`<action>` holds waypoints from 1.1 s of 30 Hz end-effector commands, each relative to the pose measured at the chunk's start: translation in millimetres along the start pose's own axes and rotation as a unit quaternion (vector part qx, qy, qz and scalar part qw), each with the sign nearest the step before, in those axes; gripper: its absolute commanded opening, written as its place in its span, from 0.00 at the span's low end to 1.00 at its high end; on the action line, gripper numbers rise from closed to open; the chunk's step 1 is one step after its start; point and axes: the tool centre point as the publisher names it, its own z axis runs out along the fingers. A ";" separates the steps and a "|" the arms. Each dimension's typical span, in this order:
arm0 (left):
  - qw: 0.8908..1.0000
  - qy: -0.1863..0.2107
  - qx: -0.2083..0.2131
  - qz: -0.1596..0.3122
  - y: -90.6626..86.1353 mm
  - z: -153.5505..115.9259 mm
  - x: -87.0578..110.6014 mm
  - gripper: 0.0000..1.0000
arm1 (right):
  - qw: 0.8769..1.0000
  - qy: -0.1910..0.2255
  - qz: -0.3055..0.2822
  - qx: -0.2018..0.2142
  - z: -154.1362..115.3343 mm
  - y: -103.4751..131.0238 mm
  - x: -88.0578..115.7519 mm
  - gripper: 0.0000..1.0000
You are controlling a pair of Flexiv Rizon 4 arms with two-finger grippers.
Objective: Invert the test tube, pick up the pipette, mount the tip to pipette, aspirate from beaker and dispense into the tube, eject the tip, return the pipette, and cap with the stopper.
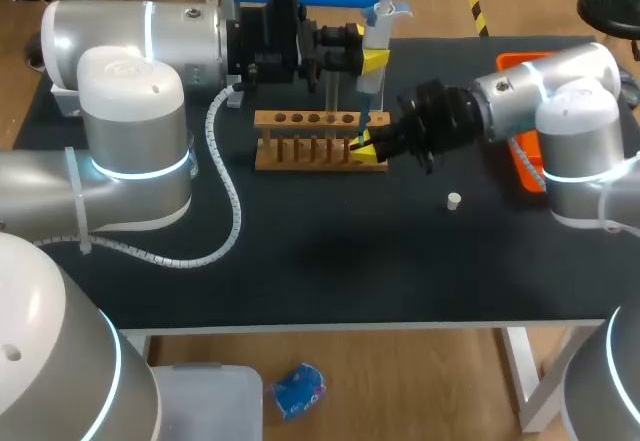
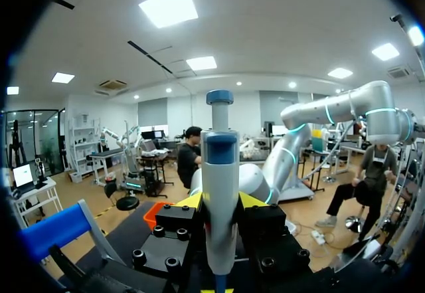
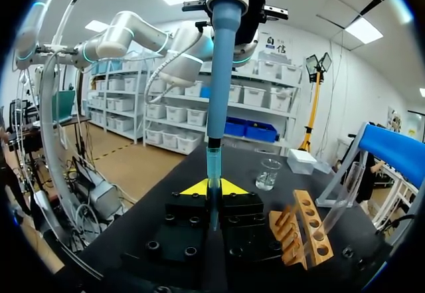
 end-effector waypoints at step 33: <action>1.000 0.000 0.001 0.000 0.4 0.7 -0.3 0.00 | 0.999 -0.015 0.018 -0.047 0.7 9.8 6.2 0.00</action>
